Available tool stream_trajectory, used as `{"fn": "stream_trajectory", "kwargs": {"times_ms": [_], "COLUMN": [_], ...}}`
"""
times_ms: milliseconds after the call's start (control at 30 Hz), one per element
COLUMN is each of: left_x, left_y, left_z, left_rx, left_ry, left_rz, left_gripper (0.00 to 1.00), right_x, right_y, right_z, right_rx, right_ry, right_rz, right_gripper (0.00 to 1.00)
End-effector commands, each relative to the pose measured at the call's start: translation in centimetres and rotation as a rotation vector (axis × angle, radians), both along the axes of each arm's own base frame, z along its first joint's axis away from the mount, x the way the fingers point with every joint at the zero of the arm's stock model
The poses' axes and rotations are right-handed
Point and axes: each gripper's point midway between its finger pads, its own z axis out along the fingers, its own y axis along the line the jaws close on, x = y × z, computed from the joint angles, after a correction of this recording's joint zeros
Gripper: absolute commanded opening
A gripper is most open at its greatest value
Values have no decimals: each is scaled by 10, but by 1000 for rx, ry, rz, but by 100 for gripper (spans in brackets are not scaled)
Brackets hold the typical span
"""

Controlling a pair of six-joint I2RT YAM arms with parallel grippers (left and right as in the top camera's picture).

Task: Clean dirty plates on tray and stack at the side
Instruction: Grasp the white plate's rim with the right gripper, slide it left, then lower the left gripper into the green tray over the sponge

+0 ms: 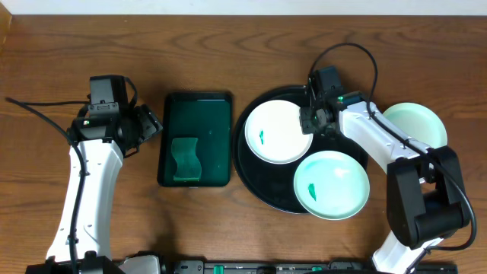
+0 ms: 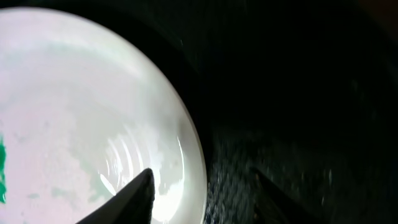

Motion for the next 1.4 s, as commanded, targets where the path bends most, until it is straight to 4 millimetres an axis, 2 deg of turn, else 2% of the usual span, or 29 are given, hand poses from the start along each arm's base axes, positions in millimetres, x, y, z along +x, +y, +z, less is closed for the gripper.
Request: {"fn": "stream_trajectory", "kwargs": {"times_ms": [0,67,200,400,1367], "left_x": [2,2,2,2,2], "left_y": [4,4,4,4,4], "left_z": [4,4,4,4,5], "left_rx": [17,17,17,17,17], "left_ry": [-10,-10,-10,-10,-11], "left_rz": [8,8,8,8,8], "left_gripper": [80,80,80,80,80], "right_x": [8,7,4,4,5], "right_y": [3,2,2,3,3], "right_z": [-2,-11,-24,-23,-22], "right_rx": [-36,-41,-48,-45,-44], "right_ry": [-28,-11,20,16,12], "right_rz": [71,71,73,74,73], "right_gripper": [43,40,23,1,1]}}
